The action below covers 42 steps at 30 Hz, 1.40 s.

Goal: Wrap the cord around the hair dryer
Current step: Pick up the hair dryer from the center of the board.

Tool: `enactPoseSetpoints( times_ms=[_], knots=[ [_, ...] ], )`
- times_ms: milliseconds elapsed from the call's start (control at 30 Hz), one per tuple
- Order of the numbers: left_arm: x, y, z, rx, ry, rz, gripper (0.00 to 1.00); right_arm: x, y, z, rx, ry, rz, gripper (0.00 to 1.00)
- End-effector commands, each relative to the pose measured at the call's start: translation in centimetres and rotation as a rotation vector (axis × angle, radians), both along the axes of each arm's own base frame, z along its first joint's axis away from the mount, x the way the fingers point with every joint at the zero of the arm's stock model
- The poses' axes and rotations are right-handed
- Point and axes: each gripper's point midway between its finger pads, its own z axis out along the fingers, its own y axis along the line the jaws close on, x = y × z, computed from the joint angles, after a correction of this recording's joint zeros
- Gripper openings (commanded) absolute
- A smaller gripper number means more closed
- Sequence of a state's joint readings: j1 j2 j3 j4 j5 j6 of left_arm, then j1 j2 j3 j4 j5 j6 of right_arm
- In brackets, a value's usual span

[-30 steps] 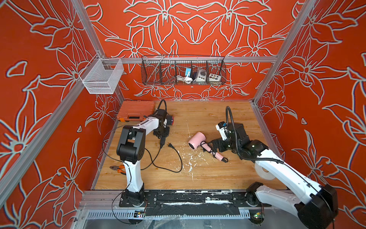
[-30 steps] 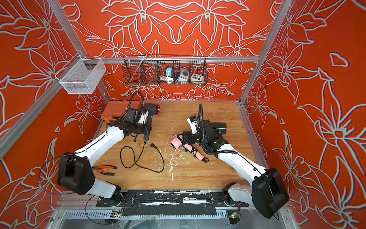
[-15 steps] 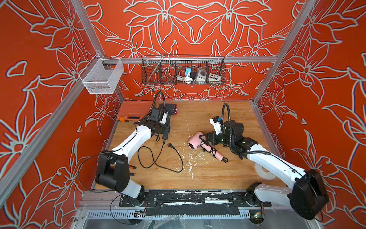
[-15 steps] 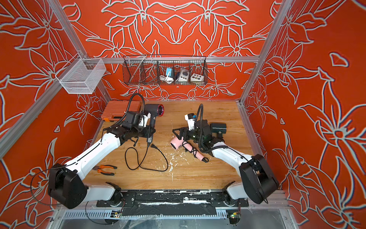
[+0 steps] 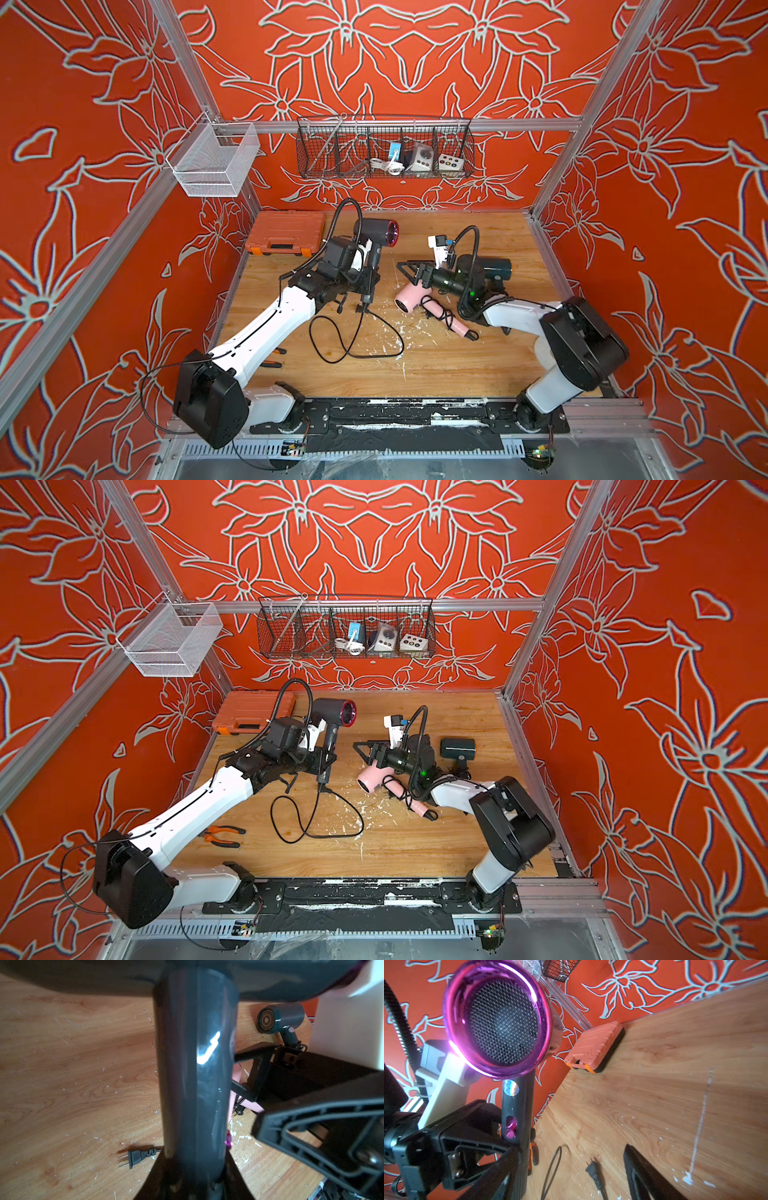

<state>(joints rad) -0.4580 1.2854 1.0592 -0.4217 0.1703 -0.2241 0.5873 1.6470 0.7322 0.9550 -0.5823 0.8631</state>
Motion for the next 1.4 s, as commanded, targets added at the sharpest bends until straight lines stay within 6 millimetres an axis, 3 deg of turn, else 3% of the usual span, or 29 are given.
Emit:
enactPoseSetpoints(
  times_ms=[0,200,467,900,1133,1367],
  knots=[
    [0.8,-0.8,2.4,-0.043,-0.109,0.007,0.00,-1.5,1.6,4.4,0.216,-0.066,0.084,0.82],
    [0.6,-1.6,1.7,-0.018,-0.114,-0.006,0.00,-2.3,3.1,3.3,0.208,-0.065,0.094,0.74],
    [0.2,-2.5,1.2,0.033,-0.154,-0.023,0.00,-2.0,3.5,2.8,0.132,-0.053,0.052,0.75],
    [-0.8,-4.2,1.3,0.087,-0.246,-0.031,0.00,-1.6,3.7,4.2,0.144,-0.072,-0.009,0.65],
    [-1.1,-5.2,1.2,0.087,-0.259,-0.045,0.00,-1.7,4.2,4.2,0.152,-0.068,-0.001,0.45],
    [-1.5,-5.3,1.6,0.075,-0.265,-0.056,0.00,-1.8,4.3,4.4,0.154,-0.075,0.008,0.14]
  ],
)
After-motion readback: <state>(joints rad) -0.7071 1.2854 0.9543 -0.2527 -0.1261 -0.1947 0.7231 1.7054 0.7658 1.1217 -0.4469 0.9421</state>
